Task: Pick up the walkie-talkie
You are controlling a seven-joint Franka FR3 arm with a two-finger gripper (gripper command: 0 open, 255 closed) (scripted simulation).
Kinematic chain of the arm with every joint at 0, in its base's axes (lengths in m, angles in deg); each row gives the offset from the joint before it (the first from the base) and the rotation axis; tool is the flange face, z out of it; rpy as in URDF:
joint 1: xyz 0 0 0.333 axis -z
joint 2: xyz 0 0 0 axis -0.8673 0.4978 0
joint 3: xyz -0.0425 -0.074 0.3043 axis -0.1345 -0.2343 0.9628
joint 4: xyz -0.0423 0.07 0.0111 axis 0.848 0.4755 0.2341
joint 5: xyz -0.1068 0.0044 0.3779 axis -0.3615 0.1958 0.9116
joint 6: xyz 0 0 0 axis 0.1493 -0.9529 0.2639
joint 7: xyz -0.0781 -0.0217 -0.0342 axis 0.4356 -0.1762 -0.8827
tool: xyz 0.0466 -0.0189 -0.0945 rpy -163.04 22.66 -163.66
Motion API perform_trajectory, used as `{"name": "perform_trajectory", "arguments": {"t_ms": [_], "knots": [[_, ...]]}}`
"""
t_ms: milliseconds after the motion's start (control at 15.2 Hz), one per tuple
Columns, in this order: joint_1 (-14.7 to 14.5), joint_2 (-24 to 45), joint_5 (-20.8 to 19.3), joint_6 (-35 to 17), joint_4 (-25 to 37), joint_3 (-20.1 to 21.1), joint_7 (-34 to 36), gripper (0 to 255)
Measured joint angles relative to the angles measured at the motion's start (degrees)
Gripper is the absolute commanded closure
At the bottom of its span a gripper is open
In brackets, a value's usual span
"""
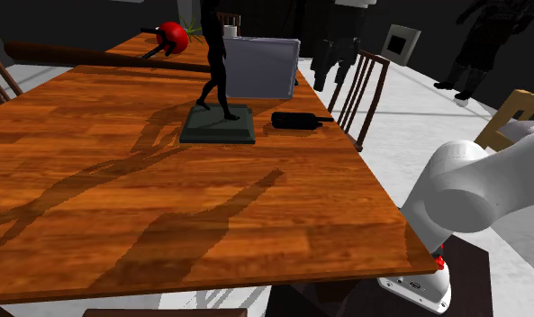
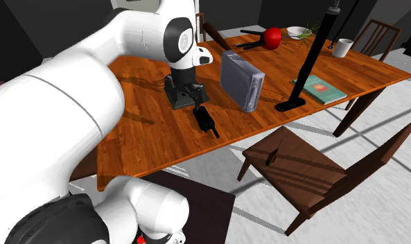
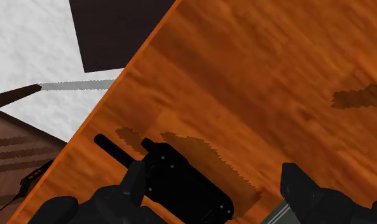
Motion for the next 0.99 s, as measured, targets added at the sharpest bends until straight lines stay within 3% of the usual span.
{"name": "perform_trajectory", "arguments": {"t_ms": [198,726,990], "knots": [[-1.3,1.0,-1.6,-1.5,-0.7,-1.6,-5.4,0],[-9.3,8.7,-11.3,-15.0,-6.4,-11.9,-41.8,0],[-10.3,10.6,-12.5,-18.9,-8.2,-13.3,-46.3,0]]}}
